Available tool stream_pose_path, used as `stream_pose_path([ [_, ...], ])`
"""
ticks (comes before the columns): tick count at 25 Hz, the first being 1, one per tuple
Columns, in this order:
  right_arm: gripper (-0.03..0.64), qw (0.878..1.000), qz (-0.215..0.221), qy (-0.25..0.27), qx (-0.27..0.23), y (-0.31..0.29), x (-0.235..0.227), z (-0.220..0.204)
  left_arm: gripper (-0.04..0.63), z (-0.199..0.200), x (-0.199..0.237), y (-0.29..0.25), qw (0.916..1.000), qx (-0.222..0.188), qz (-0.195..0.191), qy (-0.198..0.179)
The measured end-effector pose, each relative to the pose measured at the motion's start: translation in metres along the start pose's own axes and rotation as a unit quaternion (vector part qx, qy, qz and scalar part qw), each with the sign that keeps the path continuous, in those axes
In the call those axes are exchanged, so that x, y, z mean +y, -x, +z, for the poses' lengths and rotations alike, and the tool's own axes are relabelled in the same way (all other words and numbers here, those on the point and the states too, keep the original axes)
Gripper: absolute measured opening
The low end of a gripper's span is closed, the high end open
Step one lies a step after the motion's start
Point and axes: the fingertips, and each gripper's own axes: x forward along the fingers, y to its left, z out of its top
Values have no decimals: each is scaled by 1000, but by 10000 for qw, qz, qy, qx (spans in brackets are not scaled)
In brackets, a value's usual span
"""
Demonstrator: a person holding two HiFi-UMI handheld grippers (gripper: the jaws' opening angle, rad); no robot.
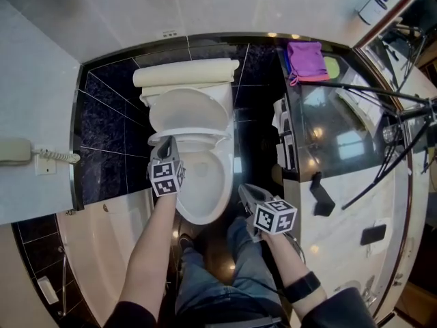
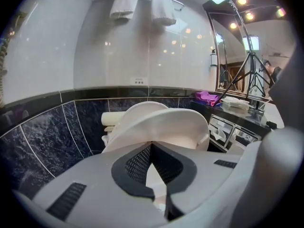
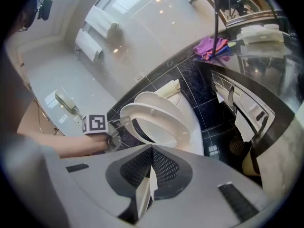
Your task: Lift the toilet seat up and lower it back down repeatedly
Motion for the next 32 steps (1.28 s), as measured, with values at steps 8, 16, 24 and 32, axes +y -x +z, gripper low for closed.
stream_pose_path([
  [8, 15, 9984, 53, 528, 206, -2, -6, 3, 0, 20, 21, -42, 9995, 70, 282, -85],
  [16, 15, 9955, 27, 902, 274, -9, -10, 11, 0, 11, 21, -36, 9990, 230, 240, -284],
  [24, 15, 9932, -8, 1157, 146, -9, 13, 21, 0, 20, 2, 8, 9984, 286, -75, -480],
  [32, 17, 9844, -342, 1720, -124, 25, 51, 30, 0, 46, -9, 116, 9970, 154, -520, -554],
])
